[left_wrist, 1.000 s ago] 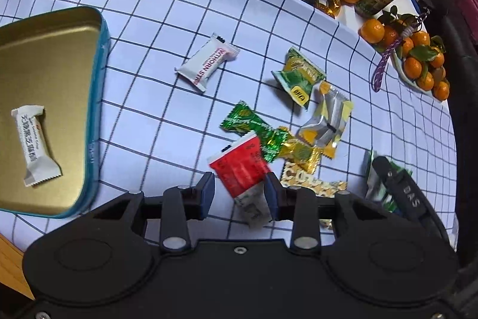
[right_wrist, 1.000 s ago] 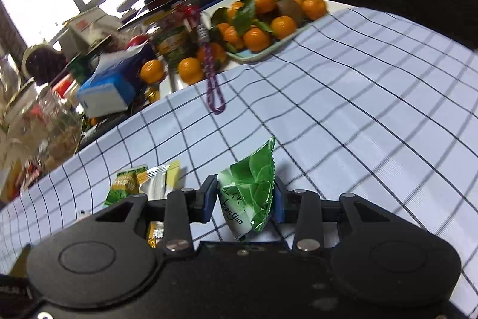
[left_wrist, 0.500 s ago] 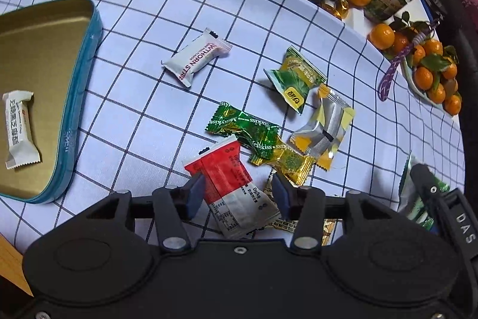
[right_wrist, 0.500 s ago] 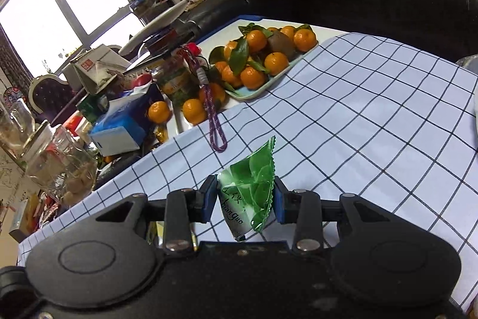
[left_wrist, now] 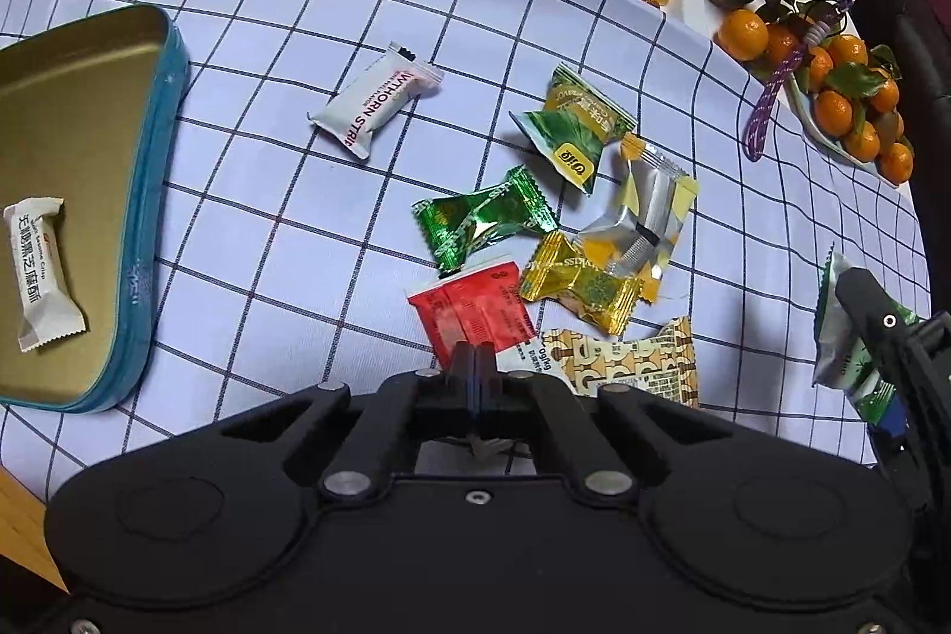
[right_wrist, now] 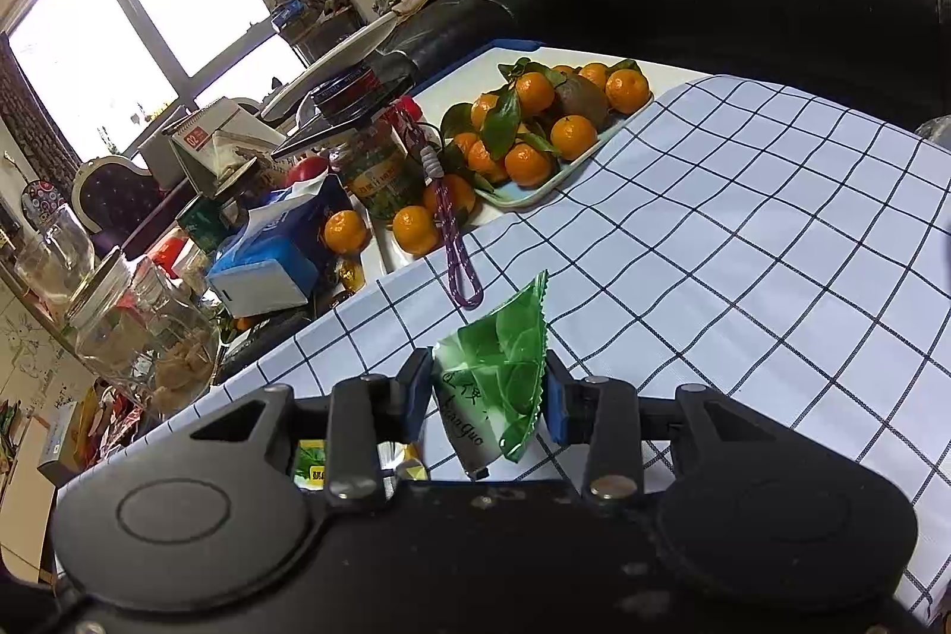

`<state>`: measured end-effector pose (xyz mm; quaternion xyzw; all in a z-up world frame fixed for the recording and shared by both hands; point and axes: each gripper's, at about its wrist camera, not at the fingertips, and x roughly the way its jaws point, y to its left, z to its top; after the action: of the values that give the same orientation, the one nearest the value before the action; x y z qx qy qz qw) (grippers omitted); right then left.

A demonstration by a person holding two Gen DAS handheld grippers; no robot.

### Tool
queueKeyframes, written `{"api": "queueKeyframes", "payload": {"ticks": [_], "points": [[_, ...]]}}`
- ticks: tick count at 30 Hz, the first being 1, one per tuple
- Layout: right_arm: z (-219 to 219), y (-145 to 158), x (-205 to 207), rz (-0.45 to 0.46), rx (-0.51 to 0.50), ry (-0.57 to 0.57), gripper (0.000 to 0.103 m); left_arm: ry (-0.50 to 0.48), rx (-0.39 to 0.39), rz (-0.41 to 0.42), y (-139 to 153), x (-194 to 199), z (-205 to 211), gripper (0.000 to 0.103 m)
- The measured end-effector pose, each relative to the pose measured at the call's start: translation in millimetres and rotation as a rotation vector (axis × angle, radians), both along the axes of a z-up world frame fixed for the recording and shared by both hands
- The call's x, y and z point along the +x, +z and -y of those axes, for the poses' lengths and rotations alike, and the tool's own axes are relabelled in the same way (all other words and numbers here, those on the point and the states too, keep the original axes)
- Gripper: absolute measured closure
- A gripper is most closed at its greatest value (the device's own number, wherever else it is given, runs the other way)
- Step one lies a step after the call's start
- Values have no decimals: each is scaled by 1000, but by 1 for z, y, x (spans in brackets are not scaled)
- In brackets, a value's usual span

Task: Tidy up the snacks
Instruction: 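Grasp the red-and-white packet with the left tool while right tool holds green packet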

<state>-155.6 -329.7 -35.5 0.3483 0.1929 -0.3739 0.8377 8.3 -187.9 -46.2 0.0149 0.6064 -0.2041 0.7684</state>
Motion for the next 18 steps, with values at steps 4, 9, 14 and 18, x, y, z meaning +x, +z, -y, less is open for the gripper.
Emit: {"api": "queueKeyframes", "payload": {"ticks": [4, 9, 14, 18], "points": [[-2, 3, -1, -3, -8, -2, 63, 21, -53, -33, 2, 3, -7, 95], [-8, 8, 0, -22, -33, 13, 63, 100, -50, -53, -3, 7, -10, 70], [-9, 8, 2, -25, -43, 24, 63, 92, -35, -38, -5, 2, -1, 67], [-9, 5, 3, -26, -37, 28, 63, 102, -32, -21, -5, 1, 4, 66]]}}
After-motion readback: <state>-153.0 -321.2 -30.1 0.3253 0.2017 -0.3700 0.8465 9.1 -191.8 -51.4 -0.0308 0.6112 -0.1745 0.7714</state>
